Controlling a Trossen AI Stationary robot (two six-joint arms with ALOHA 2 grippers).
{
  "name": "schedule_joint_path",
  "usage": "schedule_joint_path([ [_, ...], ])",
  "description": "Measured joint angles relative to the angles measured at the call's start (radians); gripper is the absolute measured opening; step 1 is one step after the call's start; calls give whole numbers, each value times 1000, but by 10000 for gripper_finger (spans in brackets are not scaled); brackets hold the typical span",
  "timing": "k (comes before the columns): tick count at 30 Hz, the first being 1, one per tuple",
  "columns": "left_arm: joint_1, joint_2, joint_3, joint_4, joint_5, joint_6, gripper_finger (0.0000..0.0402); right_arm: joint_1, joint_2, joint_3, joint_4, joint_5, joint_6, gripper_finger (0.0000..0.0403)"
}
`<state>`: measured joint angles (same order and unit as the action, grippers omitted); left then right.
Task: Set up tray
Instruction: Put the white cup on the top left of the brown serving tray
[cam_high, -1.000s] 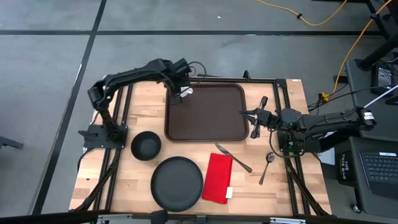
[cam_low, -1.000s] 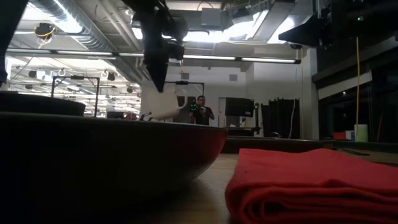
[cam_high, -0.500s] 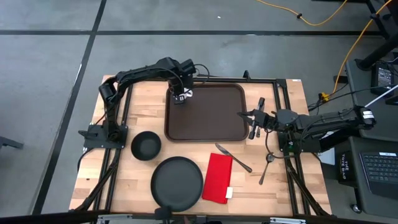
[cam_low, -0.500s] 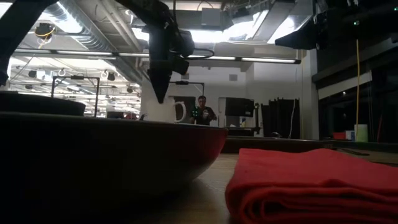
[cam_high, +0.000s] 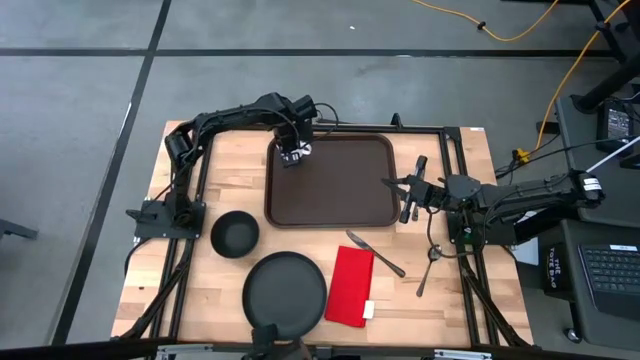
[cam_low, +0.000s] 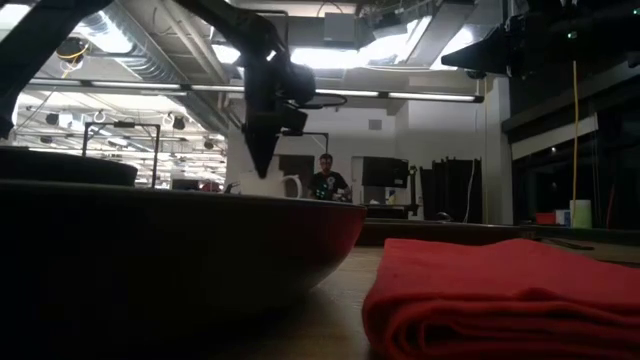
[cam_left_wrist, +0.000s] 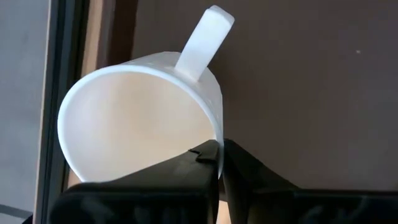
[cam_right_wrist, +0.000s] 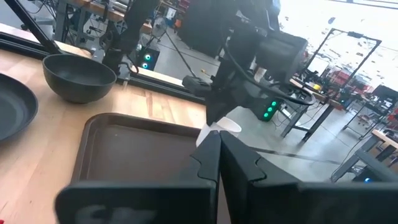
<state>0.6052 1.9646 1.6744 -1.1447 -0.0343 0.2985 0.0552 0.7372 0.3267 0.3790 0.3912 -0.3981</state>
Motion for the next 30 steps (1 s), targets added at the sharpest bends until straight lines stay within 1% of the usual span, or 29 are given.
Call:
schedule_joint_path([
  [8, 44, 1, 0, 21, 2, 1, 2, 0, 0, 0, 26, 0, -41, 13],
  [12, 54, 23, 0, 18, 12, 2, 2, 0, 0, 0, 30, 0, -53, 13],
  [17, 52, 41, 1, 19, 13, 11, 2, 0, 0, 0, 51, 0, -56, 13],
  [30, 30, 41, 0, 19, 3, 11, 2, 0, 0, 0, 60, 0, -60, 13],
])
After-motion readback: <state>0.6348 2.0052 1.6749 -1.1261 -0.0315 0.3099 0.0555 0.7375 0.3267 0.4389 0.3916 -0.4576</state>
